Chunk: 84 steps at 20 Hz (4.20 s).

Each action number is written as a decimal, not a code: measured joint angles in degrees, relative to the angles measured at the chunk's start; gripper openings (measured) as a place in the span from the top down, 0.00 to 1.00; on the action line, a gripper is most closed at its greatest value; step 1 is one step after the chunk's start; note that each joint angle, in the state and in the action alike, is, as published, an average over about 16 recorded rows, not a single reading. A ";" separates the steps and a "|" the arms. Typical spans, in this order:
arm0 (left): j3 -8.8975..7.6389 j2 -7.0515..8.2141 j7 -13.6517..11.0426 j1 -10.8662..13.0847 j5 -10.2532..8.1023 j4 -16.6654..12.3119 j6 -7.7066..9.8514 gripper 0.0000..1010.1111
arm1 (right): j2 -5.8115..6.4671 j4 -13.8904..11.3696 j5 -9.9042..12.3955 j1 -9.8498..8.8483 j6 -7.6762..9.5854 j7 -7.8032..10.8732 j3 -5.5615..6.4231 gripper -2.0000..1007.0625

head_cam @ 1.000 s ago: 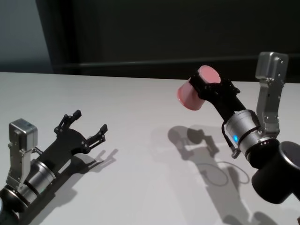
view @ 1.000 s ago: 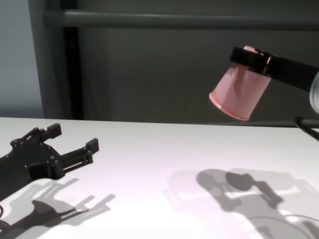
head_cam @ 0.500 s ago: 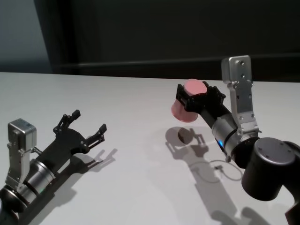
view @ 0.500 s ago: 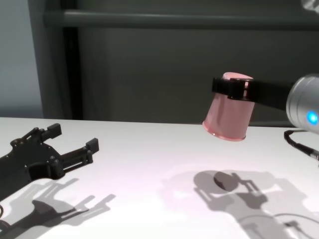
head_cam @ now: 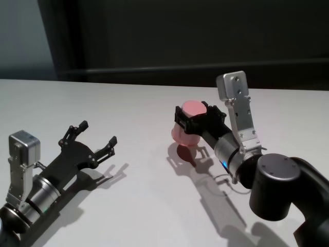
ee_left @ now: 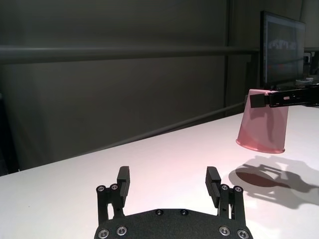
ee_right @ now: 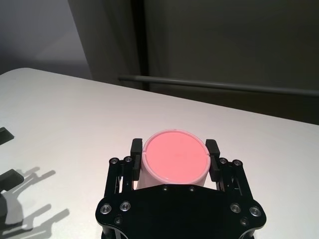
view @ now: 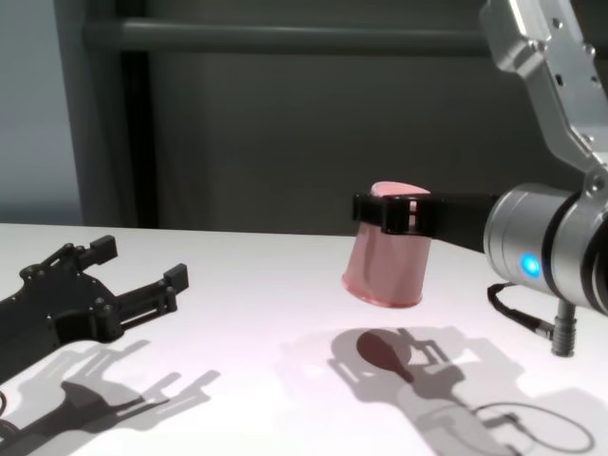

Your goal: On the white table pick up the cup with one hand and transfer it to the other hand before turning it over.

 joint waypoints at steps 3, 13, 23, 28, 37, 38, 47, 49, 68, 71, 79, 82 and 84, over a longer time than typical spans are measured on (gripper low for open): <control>0.00 0.00 0.00 0.00 0.00 0.00 0.00 0.01 | -0.57 1.36 -0.59 0.64 0.85 0.98 -0.74 0.27; 0.00 0.00 0.00 0.00 0.00 0.00 0.00 0.01 | -1.61 4.68 -2.58 1.95 3.84 3.72 -2.64 0.27; 0.00 0.00 0.00 0.00 0.00 0.00 0.00 0.01 | -2.31 6.32 -3.52 1.88 5.65 5.22 -3.20 0.26; 0.00 0.00 0.00 0.00 0.00 0.00 0.00 0.01 | -2.45 6.61 -3.62 1.76 6.11 5.43 -3.22 0.21; 0.00 0.00 0.00 0.00 0.00 0.01 0.00 0.01 | -2.41 6.61 -3.49 1.68 6.13 5.38 -3.18 0.06; 0.00 0.00 0.00 0.00 0.00 0.00 0.00 0.01 | -2.40 6.59 -3.48 1.68 6.10 5.38 -3.17 0.05; 0.00 0.00 0.00 0.00 0.00 0.00 0.00 0.01 | -2.37 6.44 -3.40 1.65 5.83 5.33 -3.11 0.01; 0.00 0.00 0.00 0.00 0.00 0.00 0.00 0.01 | -2.38 6.38 -3.43 1.63 5.78 5.29 -3.08 0.01; 0.00 0.00 0.00 0.00 0.00 0.00 0.00 0.01 | -2.21 2.18 -6.28 1.06 3.95 6.15 -0.49 0.00; 0.00 0.00 0.00 0.00 0.00 0.01 0.00 0.01 | -1.36 1.67 -7.13 0.97 2.90 7.31 -0.11 0.00; 0.00 0.00 0.00 0.00 0.00 0.01 0.00 0.01 | 2.22 1.94 -10.22 0.36 -2.35 11.62 0.35 0.00; 0.00 0.00 0.00 0.00 0.00 0.01 0.00 0.01 | 3.40 2.51 -11.27 -0.23 -4.81 12.83 0.73 0.00; 0.00 0.00 0.00 0.00 0.00 0.01 0.00 0.01 | 3.90 3.01 -11.76 -0.78 -6.57 13.29 1.16 0.00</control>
